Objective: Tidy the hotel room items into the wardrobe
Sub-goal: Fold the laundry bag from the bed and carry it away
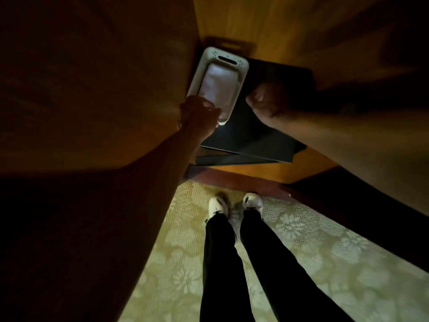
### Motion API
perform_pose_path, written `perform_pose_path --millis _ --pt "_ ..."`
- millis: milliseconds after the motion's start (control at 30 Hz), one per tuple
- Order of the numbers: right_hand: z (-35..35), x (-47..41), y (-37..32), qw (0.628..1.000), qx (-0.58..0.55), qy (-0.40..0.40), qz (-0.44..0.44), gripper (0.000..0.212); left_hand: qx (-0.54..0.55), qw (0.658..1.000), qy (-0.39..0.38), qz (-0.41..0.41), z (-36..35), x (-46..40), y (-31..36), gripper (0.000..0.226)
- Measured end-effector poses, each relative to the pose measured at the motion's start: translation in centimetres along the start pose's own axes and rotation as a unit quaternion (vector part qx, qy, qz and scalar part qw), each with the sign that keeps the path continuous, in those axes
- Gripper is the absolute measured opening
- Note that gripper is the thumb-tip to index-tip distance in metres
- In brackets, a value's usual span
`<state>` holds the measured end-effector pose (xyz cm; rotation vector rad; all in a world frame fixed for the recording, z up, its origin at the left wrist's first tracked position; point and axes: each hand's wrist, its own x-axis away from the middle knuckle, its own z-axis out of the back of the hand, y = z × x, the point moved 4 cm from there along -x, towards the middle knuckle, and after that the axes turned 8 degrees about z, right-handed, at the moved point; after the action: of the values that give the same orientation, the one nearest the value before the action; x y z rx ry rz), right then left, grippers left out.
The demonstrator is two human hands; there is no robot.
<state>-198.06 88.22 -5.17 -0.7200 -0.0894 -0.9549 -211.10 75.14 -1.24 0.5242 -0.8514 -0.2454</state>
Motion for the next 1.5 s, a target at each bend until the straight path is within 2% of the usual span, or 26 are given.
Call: perform_pose_path --millis 167,233,300,400,633,833,1000,1100,1200,1367,1500 --pt "-0.4 7.7 1.4 0.997 -0.057 0.033 -0.048 0.021 0.006 0.999 -0.018 -0.033 0.2 5.6 -1.6 0.007" --pt "0.0 10.6 1.7 0.998 -0.037 0.043 -0.037 0.020 -0.009 0.998 -0.026 -0.054 0.3 7.6 -2.4 0.011" --pt "1.1 13.6 1.6 0.998 -0.017 0.061 -0.029 0.034 -0.017 0.996 -0.033 -0.080 0.6 9.8 -3.3 0.014" --pt "3.4 18.7 0.5 0.995 -0.034 0.090 -0.027 0.024 -0.023 0.991 -0.052 -0.120 1.4 13.5 -4.0 0.016" --pt "12.0 31.8 -5.7 0.982 -0.072 0.173 -0.017 0.028 -0.022 0.975 -0.077 -0.207 4.6 25.9 -2.3 0.027" --pt "21.4 44.4 -8.8 0.972 -0.115 0.203 -0.034 0.026 0.005 0.958 -0.117 -0.261 6.7 36.3 2.6 0.018" --pt "28.1 52.1 -7.0 0.964 -0.064 0.244 -0.082 0.018 -0.045 0.923 -0.175 -0.339 7.8 43.8 9.6 0.022" --pt "31.2 54.1 -4.8 0.961 -0.035 0.241 -0.130 0.025 -0.150 0.890 -0.182 -0.390 6.9 47.3 13.6 0.022" --pt "34.2 54.4 -3.4 0.952 -0.010 0.256 -0.168 0.026 -0.253 0.847 -0.140 -0.446 4.8 50.3 17.5 0.029" --pt "37.1 53.5 -3.4 0.945 0.024 0.248 -0.212 0.031 -0.355 0.784 -0.040 -0.507 1.1 53.8 23.0 0.058" --pt "37.0 52.5 -3.5 0.950 0.054 0.235 -0.199 0.033 -0.392 0.752 -0.006 -0.530 -0.9 55.1 25.6 0.056"
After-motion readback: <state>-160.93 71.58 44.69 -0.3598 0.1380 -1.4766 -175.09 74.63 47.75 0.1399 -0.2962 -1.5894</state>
